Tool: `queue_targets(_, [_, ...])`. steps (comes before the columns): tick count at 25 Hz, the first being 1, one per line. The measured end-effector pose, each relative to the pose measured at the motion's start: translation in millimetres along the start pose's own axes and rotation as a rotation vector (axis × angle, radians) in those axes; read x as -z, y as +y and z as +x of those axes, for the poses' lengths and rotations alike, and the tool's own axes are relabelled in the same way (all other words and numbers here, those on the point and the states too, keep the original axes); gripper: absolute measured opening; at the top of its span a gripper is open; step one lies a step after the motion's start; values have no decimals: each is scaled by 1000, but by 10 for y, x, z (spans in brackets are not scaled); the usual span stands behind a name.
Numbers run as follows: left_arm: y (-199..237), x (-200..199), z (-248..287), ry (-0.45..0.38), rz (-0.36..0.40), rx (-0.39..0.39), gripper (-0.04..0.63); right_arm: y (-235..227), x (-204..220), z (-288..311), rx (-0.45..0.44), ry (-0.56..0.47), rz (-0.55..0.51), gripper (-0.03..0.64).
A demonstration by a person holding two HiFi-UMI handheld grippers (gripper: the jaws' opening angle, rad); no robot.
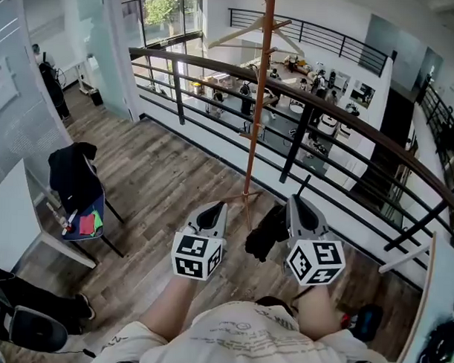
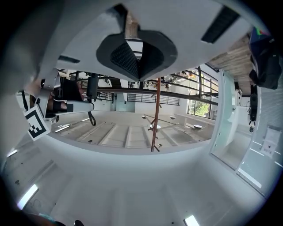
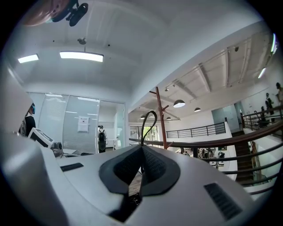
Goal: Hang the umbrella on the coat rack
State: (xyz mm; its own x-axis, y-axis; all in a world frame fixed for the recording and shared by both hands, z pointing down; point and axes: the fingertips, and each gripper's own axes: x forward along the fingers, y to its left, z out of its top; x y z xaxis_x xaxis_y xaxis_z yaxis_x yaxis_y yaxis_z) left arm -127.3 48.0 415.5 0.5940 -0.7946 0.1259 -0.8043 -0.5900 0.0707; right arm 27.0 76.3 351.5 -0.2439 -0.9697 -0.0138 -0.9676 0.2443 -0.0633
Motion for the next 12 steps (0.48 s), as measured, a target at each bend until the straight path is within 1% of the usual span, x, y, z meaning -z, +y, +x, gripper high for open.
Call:
queue_targets(3, [113,32,-29,10,4,0,5,85,24,78,-2,8,0,2])
queue_targets(6, [186,87,38,21,7,-4,5,73,33,151,-3,6,5,2])
queue_targets(9, [246,135,149,30,12,-11,5,0,38,276,-5,0,-1,2])
queue_targets(12, [317,131,313,41,20,-18,5,-164,64,489,1,7,20,3])
